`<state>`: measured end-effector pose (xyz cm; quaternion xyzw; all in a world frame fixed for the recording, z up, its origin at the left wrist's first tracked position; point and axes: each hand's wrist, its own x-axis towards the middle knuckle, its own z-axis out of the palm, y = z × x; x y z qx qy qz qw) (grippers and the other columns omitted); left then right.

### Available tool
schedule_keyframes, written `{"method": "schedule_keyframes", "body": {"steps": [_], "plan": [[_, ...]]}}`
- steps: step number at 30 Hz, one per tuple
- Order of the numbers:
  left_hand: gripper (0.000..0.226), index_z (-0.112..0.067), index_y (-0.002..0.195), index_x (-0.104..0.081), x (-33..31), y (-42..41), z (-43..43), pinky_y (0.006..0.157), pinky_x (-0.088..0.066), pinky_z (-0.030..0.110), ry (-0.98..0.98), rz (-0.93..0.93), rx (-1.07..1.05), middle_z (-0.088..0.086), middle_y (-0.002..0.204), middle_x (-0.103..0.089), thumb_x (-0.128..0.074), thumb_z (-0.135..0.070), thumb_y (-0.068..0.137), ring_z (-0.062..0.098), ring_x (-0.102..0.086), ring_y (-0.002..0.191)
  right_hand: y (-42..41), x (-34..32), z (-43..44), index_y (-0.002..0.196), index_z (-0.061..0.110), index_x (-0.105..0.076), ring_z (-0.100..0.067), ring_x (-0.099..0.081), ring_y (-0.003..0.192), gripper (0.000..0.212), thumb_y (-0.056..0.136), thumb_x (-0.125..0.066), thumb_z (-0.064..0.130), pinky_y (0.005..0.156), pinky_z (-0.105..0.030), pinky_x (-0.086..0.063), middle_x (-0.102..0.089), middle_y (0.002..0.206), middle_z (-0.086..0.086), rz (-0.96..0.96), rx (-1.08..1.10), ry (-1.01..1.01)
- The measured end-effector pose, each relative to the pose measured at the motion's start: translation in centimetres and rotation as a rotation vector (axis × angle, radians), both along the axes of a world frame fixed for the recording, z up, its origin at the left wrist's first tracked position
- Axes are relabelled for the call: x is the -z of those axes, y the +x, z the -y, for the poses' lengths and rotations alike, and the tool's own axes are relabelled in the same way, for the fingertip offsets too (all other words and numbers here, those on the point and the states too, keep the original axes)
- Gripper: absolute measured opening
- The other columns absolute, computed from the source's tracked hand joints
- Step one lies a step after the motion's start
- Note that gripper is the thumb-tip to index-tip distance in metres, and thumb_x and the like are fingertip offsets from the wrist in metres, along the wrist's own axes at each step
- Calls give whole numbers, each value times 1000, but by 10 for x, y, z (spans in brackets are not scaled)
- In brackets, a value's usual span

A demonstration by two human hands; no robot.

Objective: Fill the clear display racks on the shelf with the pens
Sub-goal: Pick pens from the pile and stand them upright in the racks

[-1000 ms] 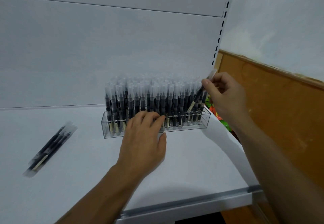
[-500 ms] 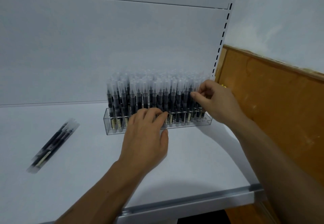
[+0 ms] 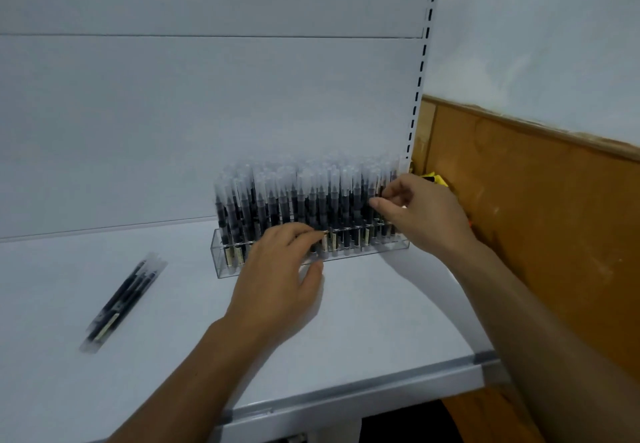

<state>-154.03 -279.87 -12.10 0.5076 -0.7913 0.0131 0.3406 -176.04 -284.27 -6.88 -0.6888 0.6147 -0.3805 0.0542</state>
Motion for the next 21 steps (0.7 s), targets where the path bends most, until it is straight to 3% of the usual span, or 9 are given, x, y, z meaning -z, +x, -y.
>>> {"method": "schedule_keyframes", "body": {"steps": [5, 9, 11, 16, 21], "plan": [[29, -31, 121, -61, -18, 49, -16, 90, -33, 17, -13, -92, -46, -21, 117, -53, -56, -33, 93, -4, -44, 107, 29, 4, -26, 86, 31, -66, -4, -61, 68, 15, 90, -62, 45, 62, -29, -50, -66, 74, 11, 5, -152, 80], [23, -34, 113, -63, -26, 123, -31, 85, -47, 28, 93, -238, -311, -22, 106, -61, -58, -34, 90, -3, -57, 93, 93, 12, -38, 91, 36, -66, 0, -61, 69, 11, 91, -61, 45, 64, -25, -49, -66, 81, 17, -53, -447, 247], [23, -35, 112, -63, -26, 160, -39, 82, -46, 28, 178, -286, -460, -23, 101, -62, -60, -33, 90, -6, -57, 89, 129, 18, -39, 98, 38, -67, 2, -58, 71, 15, 91, -59, 47, 67, -25, -47, -65, 87, 19, -110, -561, 286], [23, -33, 112, -63, -17, 218, -50, 73, -38, 24, 334, -245, -642, -25, 92, -58, -59, -36, 90, -7, -55, 82, 211, 25, -38, 116, 36, -63, -3, -54, 84, 28, 92, -56, 48, 77, -26, -42, -66, 96, 18, -254, -753, 310], [20, -32, 104, -65, -13, 230, -38, 68, -40, 23, 502, -166, -688, -17, 94, -62, -63, -41, 86, 6, -57, 85, 260, 35, -29, 113, 39, -63, -16, -58, 98, 24, 93, -51, 46, 77, -31, -44, -67, 104, 10, -298, -791, 293]]}}
